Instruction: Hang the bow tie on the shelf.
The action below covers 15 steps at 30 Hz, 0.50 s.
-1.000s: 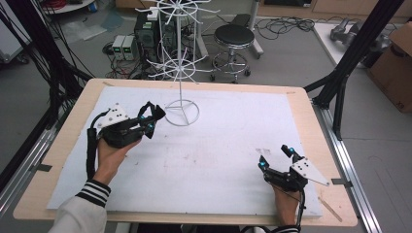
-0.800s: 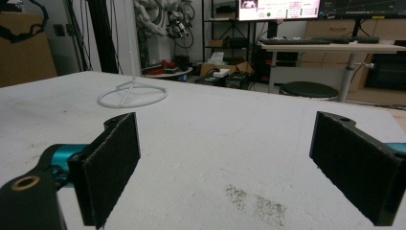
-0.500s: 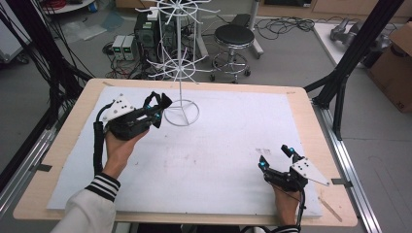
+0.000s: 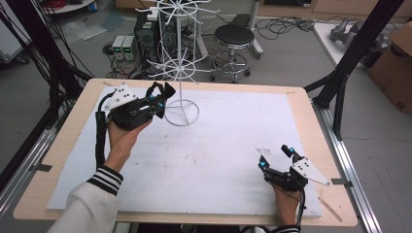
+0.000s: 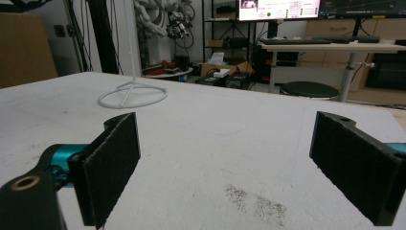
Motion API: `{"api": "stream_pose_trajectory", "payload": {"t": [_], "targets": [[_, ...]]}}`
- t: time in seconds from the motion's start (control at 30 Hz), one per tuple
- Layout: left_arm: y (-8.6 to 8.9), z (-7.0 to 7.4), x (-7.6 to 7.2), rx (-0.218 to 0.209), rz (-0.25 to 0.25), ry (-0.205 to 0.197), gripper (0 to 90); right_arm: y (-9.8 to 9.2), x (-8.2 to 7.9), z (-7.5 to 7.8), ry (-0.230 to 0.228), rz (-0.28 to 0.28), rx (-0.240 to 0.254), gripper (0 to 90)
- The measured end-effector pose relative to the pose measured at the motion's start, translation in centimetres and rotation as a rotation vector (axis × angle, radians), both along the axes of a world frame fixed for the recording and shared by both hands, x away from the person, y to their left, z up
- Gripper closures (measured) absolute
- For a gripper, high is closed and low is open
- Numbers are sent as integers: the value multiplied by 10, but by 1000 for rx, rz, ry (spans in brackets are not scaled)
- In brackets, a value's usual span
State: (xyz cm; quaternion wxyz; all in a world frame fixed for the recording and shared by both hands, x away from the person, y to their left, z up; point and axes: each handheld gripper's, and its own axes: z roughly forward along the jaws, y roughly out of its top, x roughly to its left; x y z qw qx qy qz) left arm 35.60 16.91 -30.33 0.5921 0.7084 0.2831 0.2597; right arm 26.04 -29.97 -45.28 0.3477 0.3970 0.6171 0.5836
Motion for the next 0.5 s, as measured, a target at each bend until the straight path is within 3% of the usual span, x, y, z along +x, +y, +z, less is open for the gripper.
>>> {"api": "stream_pose_trajectory", "payload": {"t": [0.17, 0.5], "targets": [[-9, 6, 4, 14, -8, -4, 774, 0, 0, 0, 0, 0, -1, 91], [-19, 5, 12, 34, -8, -2, 774, 0, 0, 0, -3, 0, 0, 91]]}}
